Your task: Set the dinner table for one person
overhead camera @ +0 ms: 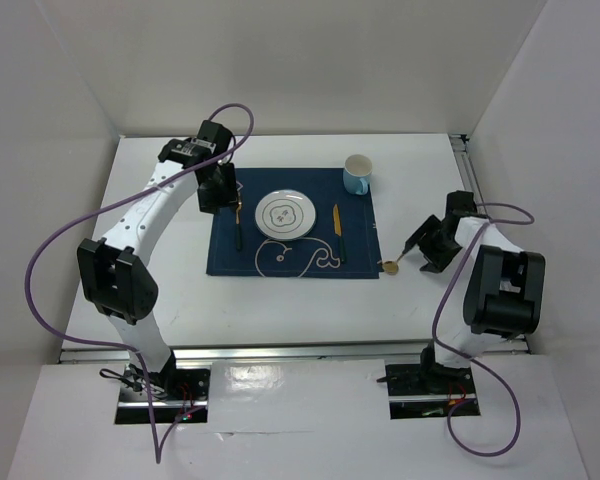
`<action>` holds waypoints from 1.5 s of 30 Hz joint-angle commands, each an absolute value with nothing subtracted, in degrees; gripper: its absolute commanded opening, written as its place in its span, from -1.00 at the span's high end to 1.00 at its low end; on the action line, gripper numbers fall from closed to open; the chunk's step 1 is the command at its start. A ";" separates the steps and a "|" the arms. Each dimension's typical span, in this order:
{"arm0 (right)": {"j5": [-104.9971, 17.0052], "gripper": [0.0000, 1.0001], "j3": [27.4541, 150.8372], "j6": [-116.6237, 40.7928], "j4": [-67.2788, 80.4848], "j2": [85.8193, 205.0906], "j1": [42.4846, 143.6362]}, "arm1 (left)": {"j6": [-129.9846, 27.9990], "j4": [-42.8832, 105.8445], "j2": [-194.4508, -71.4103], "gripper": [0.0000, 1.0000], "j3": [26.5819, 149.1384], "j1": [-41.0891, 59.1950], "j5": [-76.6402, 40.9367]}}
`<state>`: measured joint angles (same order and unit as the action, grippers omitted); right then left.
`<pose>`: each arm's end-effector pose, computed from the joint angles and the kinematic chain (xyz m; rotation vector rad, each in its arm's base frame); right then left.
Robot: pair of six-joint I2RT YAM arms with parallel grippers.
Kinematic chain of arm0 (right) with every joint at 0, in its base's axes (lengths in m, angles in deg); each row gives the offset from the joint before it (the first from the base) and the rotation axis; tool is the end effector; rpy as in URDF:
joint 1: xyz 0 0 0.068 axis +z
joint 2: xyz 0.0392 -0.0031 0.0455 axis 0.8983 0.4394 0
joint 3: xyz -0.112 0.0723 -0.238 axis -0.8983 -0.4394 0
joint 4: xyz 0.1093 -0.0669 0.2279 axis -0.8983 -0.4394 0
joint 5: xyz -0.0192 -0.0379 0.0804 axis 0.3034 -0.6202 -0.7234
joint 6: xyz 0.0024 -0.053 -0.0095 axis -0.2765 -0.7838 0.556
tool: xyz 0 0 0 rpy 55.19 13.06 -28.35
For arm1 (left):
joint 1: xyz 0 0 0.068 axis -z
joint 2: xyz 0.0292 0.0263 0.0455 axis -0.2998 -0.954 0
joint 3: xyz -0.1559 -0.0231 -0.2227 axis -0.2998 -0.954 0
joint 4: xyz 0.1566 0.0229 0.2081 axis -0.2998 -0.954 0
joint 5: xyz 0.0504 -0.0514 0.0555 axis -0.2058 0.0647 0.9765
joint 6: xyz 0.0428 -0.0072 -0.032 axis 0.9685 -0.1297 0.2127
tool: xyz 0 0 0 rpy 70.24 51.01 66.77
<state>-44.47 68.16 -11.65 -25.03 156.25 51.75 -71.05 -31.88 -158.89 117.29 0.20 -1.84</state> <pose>0.2927 -0.0582 0.1745 1.0445 2.5989 0.2876 0.3537 -0.1075 0.3378 -0.3653 2.5992 -0.1212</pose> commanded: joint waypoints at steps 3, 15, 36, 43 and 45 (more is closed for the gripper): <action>-51.64 -0.46 64.84 -11.51 -20.75 154.28 55.67 | -70.26 -31.53 -158.69 -0.08 119.23 1.27 -2.30; -52.10 -0.44 76.25 -5.80 -14.51 168.08 60.68 | -70.26 -31.53 -158.69 -0.08 119.23 1.27 -1.24; -44.09 -0.54 84.35 -13.88 -19.96 168.96 53.74 | -69.74 -32.06 -159.74 -0.08 120.90 1.27 -2.38; -43.39 -0.66 79.79 -16.43 -19.96 166.42 56.02 | -69.74 -32.06 -159.21 -0.08 120.37 1.27 -1.86; -39.81 -0.66 78.47 -16.43 -20.49 165.62 57.42 | -69.74 -32.06 -159.21 -0.08 120.37 1.27 -1.86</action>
